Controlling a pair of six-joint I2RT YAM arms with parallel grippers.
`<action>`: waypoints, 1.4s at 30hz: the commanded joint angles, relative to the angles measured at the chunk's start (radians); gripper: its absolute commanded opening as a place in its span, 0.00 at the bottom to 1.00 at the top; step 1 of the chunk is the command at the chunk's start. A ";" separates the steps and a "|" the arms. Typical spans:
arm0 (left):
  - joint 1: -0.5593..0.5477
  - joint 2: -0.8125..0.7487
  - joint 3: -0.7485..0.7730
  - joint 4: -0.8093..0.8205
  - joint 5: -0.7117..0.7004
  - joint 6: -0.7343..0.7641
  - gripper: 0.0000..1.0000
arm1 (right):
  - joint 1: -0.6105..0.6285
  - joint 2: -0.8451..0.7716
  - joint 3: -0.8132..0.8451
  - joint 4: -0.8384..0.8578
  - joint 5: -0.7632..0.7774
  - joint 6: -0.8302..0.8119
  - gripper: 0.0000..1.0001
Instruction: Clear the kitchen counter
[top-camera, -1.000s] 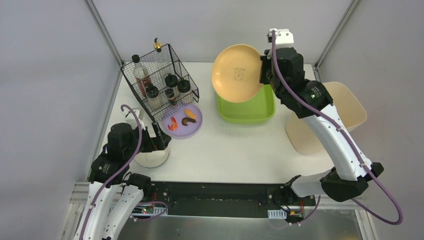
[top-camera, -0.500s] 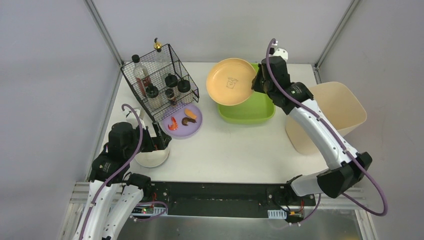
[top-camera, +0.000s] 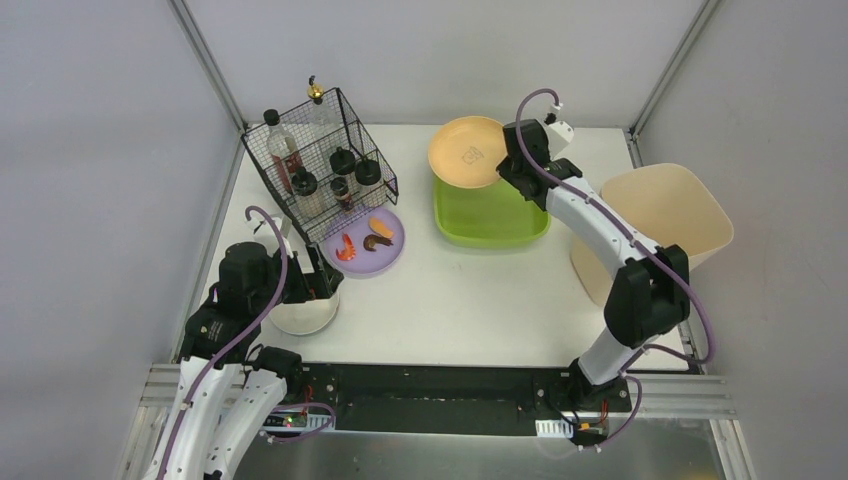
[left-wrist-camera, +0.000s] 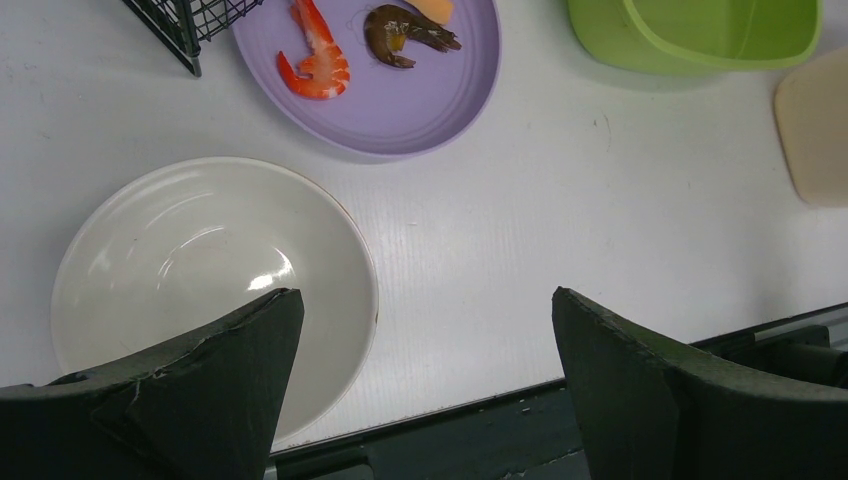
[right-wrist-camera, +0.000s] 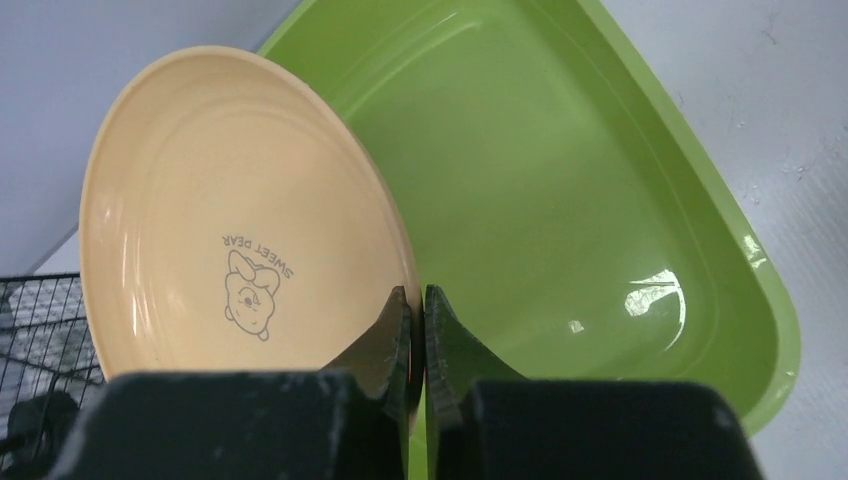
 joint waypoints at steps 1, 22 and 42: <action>-0.005 0.002 -0.003 0.035 -0.003 0.005 1.00 | -0.028 0.070 0.074 0.097 0.088 0.141 0.00; -0.005 0.022 -0.001 0.034 -0.001 0.007 1.00 | -0.134 0.406 0.195 0.104 0.037 0.321 0.00; 0.005 0.035 0.000 0.034 0.009 0.009 1.00 | -0.155 0.455 0.191 0.113 0.000 0.278 0.65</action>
